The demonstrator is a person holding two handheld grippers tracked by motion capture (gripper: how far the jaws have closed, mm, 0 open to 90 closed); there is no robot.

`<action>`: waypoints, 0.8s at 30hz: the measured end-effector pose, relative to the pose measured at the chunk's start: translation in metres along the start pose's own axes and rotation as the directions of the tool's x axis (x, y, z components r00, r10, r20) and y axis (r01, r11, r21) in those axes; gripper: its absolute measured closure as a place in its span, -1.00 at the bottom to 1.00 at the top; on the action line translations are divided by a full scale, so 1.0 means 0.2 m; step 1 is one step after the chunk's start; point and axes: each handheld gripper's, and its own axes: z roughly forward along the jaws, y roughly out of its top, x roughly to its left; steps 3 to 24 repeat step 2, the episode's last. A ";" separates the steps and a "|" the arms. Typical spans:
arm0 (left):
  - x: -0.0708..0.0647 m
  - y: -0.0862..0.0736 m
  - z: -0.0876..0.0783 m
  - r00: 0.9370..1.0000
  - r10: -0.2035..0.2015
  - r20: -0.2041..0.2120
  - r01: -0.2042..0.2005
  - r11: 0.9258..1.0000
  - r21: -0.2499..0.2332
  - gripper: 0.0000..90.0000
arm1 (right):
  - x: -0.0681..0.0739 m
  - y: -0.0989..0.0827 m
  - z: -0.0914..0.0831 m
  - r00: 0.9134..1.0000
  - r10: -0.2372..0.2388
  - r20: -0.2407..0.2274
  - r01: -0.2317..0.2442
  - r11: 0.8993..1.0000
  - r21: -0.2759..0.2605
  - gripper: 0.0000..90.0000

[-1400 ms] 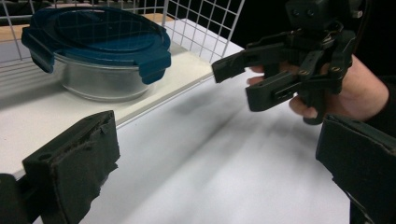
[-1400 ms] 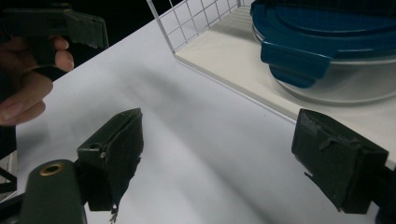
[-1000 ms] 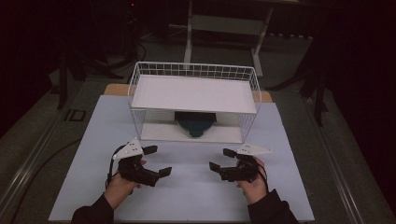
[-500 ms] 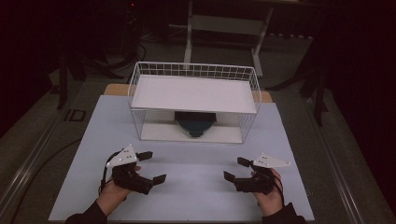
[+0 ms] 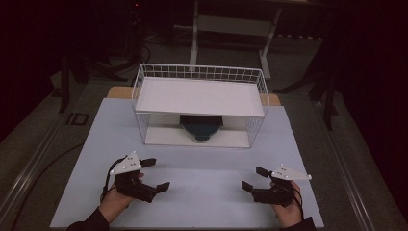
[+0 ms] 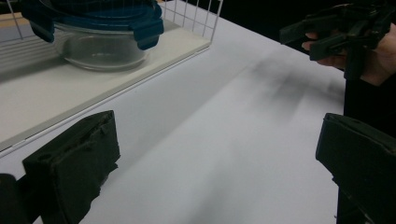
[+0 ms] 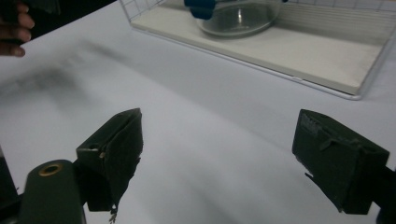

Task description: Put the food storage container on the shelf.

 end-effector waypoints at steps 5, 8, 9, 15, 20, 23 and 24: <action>-0.01 0.00 0.00 1.000 0.010 0.002 -0.010 1.000 0.000 -1.00 | 0.00 0.00 0.00 1.000 0.001 -0.002 -0.001 1.000 0.001 -0.64; -0.01 0.00 0.00 1.000 0.010 0.002 -0.010 1.000 0.000 -1.00 | 0.00 0.00 0.00 1.000 0.001 -0.002 -0.001 1.000 0.001 -0.64; -0.01 0.00 0.00 1.000 0.010 0.002 -0.010 1.000 0.000 -1.00 | 0.00 0.00 0.00 1.000 0.001 -0.002 -0.001 1.000 0.001 -0.64; -0.01 0.00 0.00 1.000 0.010 0.002 -0.010 1.000 0.000 -1.00 | 0.00 0.00 0.00 1.000 0.001 -0.002 -0.001 1.000 0.001 -0.64; -0.01 0.00 0.00 1.000 0.010 0.002 -0.010 1.000 0.000 -1.00 | 0.00 0.00 0.00 1.000 0.001 -0.002 -0.001 1.000 0.001 -0.64; -0.01 0.00 0.00 1.000 0.010 0.002 -0.010 1.000 0.000 -1.00 | 0.00 0.00 0.00 1.000 0.001 -0.002 -0.001 1.000 0.001 -0.64; -0.01 0.00 0.00 1.000 0.010 0.002 -0.010 1.000 0.000 -1.00 | 0.00 0.00 0.00 1.000 0.001 -0.002 -0.001 1.000 0.001 -0.64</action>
